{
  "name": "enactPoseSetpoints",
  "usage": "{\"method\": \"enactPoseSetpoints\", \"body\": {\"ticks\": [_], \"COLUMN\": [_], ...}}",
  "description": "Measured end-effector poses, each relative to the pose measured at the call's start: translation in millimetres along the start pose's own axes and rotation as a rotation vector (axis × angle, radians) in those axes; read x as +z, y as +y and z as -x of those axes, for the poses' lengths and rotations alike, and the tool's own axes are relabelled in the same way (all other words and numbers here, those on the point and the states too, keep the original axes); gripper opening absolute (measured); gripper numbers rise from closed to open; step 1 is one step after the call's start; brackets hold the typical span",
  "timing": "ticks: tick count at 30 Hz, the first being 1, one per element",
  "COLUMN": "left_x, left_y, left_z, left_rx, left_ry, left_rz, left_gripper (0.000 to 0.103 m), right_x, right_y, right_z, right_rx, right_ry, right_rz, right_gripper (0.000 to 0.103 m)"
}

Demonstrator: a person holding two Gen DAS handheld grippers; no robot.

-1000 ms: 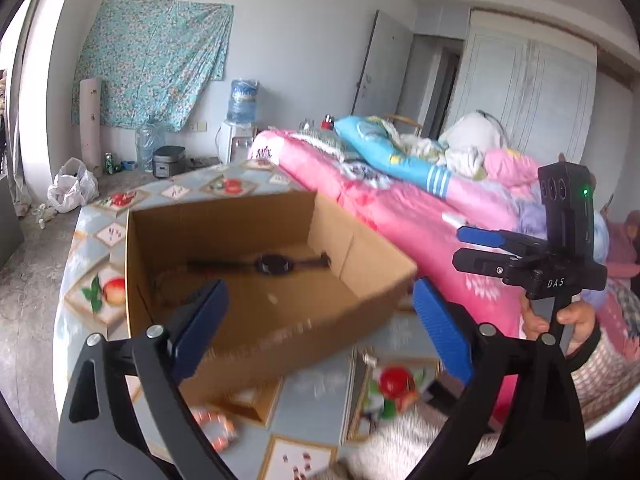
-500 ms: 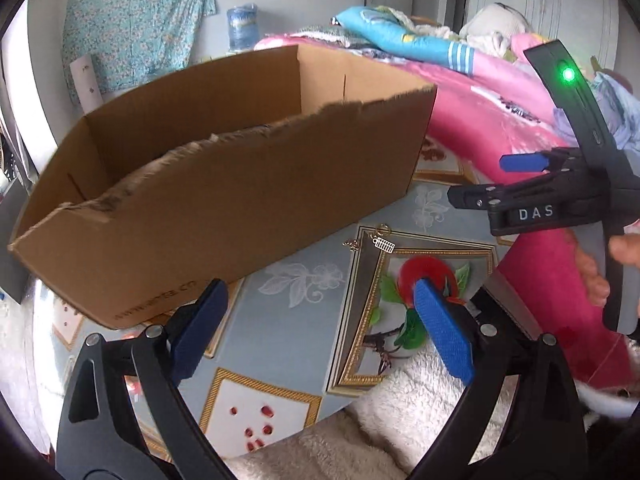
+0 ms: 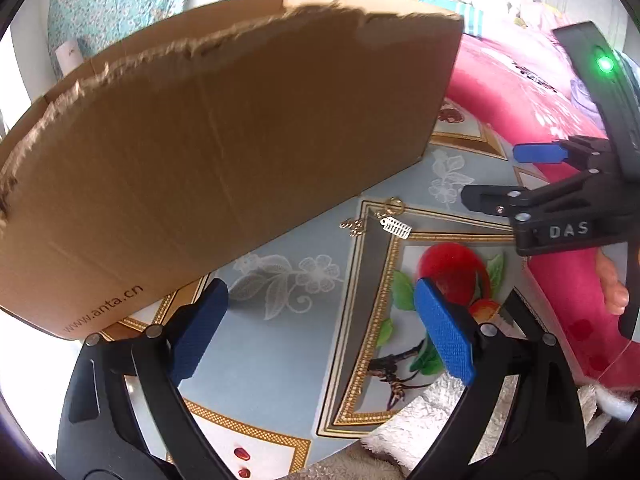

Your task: Organize jewelry

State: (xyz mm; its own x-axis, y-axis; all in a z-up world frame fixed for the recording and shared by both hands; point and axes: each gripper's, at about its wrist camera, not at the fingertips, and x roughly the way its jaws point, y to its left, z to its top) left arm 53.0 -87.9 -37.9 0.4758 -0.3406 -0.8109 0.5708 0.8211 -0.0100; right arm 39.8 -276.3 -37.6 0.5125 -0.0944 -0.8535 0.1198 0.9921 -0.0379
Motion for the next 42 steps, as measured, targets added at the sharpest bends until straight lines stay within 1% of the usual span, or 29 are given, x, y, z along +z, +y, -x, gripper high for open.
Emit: {"method": "enactPoseSetpoints", "body": {"ticks": [4,7,8,10,15,25,30,37,42], "left_x": [-1,-1,4,3,3,10,11,7,3], "left_y": [0,0,-5,-4,-1,-1,-1,-1,0], "left_z": [0,0,-5,-5,-5,-8,-9,-7,-4], "left_rx": [0.01,0.017,0.017,0.016,0.018,0.015,0.018,0.02,0.021], "left_ry": [0.004,0.009,0.008,0.003,0.005,0.039,0.042,0.017,0.013], "left_rz": [-0.005,0.003,0.003,-0.002,-0.001,-0.009,-0.005,-0.004,-0.001], "left_gripper": [0.091,0.095,0.095,0.095,0.095,0.096,0.096,0.096,0.096], "right_x": [0,0,1,2,1,0,-2,-1,-2], "right_y": [0,-2,-3,-4,-5,-5,-5,-6,-6], "right_z": [1,0,-1,-1,-2,-2,-1,0,0], "right_rx": [0.008,0.025,0.032,0.04,0.044,0.042,0.042,0.043,0.043], "right_ry": [-0.005,0.007,0.014,0.025,0.028,0.024,0.009,0.015,0.014], "right_rz": [0.008,0.006,0.004,0.004,0.011,0.003,0.003,0.004,0.005], "right_gripper": [0.097,0.097,0.097,0.097,0.097,0.097,0.097,0.097,0.097]}}
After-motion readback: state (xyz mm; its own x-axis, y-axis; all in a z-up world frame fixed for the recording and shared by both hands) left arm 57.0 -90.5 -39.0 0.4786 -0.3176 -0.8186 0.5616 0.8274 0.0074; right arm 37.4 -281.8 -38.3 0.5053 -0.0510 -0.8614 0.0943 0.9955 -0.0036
